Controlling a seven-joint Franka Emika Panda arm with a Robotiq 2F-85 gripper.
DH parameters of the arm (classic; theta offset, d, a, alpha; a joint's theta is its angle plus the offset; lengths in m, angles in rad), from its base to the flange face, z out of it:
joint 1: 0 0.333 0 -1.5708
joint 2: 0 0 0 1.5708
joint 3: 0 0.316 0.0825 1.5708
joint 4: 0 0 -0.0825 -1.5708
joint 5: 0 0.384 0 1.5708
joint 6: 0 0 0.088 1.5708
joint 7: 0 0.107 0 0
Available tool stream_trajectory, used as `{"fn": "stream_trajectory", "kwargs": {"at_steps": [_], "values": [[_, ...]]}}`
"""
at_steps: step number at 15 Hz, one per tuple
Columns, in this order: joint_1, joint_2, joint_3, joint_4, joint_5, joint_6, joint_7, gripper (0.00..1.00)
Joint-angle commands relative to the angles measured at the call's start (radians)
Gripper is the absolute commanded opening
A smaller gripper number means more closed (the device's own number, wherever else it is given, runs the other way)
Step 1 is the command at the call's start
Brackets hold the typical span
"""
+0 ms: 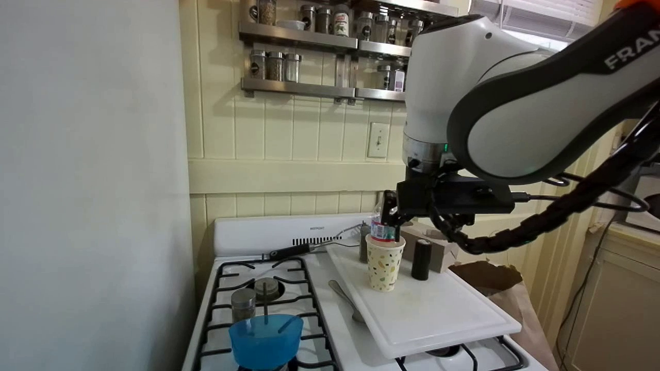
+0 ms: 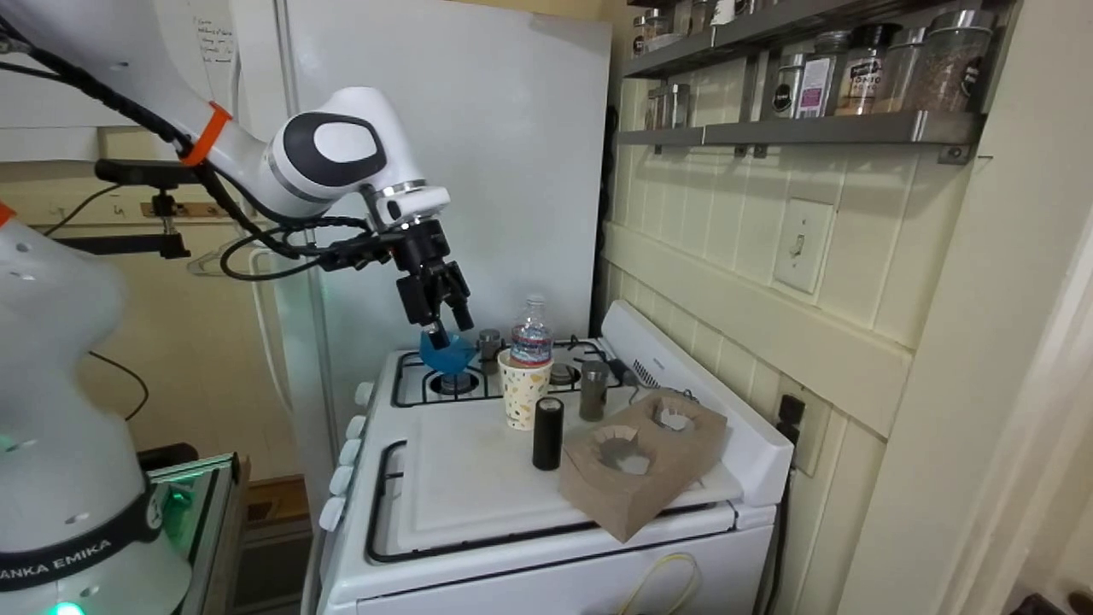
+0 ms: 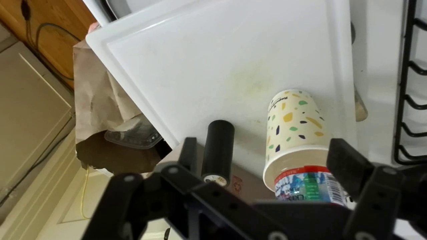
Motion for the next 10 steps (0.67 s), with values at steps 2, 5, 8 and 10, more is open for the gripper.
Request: {"fn": "stream_trajectory", "kwargs": {"at_steps": [2,5,8,10], "values": [[-0.028,0.048,0.028,-0.001,-0.034,-0.004,0.156,1.0],[-0.024,0.089,0.016,-0.005,-0.039,0.0,0.201,1.0],[-0.028,0.124,-0.006,-0.007,-0.043,-0.006,0.236,1.0],[-0.039,0.138,-0.014,-0.008,-0.064,-0.039,0.262,1.0]]}}
